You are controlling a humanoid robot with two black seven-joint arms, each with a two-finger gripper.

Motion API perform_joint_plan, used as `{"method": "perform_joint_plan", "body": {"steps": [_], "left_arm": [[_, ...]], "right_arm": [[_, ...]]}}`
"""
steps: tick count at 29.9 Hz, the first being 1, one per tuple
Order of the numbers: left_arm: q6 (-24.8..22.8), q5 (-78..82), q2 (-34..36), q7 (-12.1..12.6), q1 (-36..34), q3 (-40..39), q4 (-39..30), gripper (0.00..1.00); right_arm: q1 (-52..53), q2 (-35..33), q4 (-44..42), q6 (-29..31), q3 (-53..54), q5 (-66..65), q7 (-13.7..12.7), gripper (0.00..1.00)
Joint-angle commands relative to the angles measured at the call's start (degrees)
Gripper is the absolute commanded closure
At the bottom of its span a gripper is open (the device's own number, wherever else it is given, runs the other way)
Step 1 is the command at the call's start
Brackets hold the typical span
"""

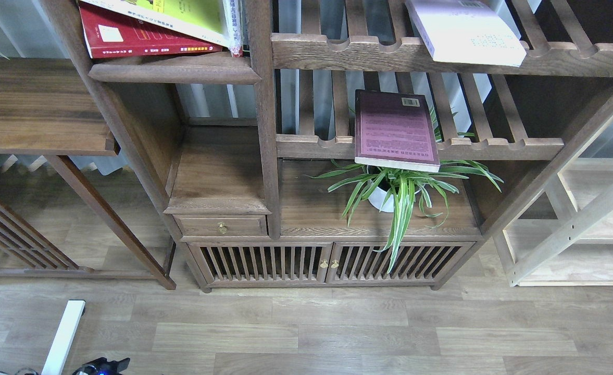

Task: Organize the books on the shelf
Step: 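Withdraw the left gripper downward away from the top shelf, then reach the right gripper up to the white book on the top shelf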

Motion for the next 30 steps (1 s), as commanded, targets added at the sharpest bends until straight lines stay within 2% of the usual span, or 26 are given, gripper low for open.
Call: {"method": "perform_joint_plan", "body": {"steps": [1, 7, 10, 14, 20, 30], "left_arm": [[0.98, 0.01, -1.05, -0.74, 0.79, 0.01, 0.35, 0.13], [1.77, 0.01, -2.81, -0.83, 1.14, 0.01, 1.49, 0.13], [1.95, 0.01, -3.34, -0.83, 1.05, 0.01, 1.58, 0.13], [1.95, 0.02, -3.78, -0.75, 0.96, -0.08, 2.02, 0.13], [2.21, -0.07, -4.13, -0.66, 0.61, -0.08, 2.46, 0.13], [2.39, -0.07, -4.31, -0.74, 0.52, -0.08, 3.86, 0.13]], "right_arm": [[2.06, -0.96, 3.53, -3.44, 0.0, -3.69, 0.0, 0.01], [3.03, -1.14, 8.01, -9.33, 0.09, -11.86, 0.0, 0.01], [4.0, -0.87, 9.86, -10.48, 0.09, -15.03, 0.0, 0.01], [7.33, 0.7, 10.75, -10.75, 0.0, -18.2, 0.0, 0.01], [12.52, 6.5, 11.1, -10.13, -0.17, -19.52, 0.0, 0.01], [13.14, 10.46, 11.1, -9.78, -1.14, -23.57, 0.0, 0.0]]}}
